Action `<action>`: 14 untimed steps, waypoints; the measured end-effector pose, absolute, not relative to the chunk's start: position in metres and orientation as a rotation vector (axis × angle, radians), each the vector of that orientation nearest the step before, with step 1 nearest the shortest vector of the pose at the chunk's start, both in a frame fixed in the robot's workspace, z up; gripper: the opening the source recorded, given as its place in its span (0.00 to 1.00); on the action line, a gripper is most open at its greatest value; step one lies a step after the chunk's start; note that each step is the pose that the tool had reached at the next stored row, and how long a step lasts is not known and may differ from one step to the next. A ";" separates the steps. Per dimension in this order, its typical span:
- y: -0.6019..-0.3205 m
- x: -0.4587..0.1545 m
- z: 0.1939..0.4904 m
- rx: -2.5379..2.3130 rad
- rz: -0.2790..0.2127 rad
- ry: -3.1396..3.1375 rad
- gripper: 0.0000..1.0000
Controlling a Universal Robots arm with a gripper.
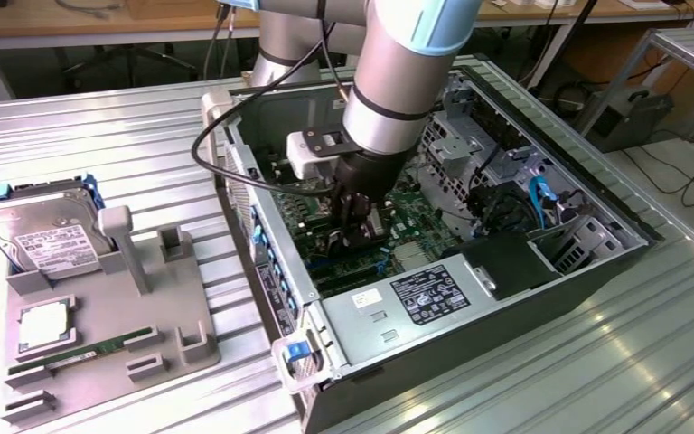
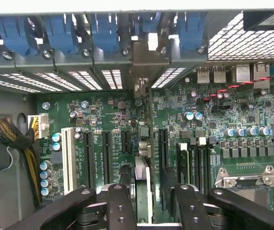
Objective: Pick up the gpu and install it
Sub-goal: 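Insert the gpu into the slot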
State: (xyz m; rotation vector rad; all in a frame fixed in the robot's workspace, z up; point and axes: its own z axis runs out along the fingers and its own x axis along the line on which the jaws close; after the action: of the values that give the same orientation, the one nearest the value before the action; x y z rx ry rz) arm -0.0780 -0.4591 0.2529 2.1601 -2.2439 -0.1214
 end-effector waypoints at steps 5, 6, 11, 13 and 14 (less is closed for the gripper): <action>-0.458 -0.078 0.276 2.160 -0.121 -2.244 0.40; -0.457 -0.078 0.280 2.160 -0.121 -2.244 0.38; -0.453 -0.080 0.282 2.159 -0.107 -2.243 0.13; -0.452 -0.083 0.281 2.161 -0.100 -2.245 0.11; -0.452 -0.085 0.279 2.162 -0.098 -2.246 0.11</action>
State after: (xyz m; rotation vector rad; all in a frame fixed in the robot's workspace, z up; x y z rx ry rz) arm -0.0847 -0.4522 0.2791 2.1618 -2.2458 -0.0985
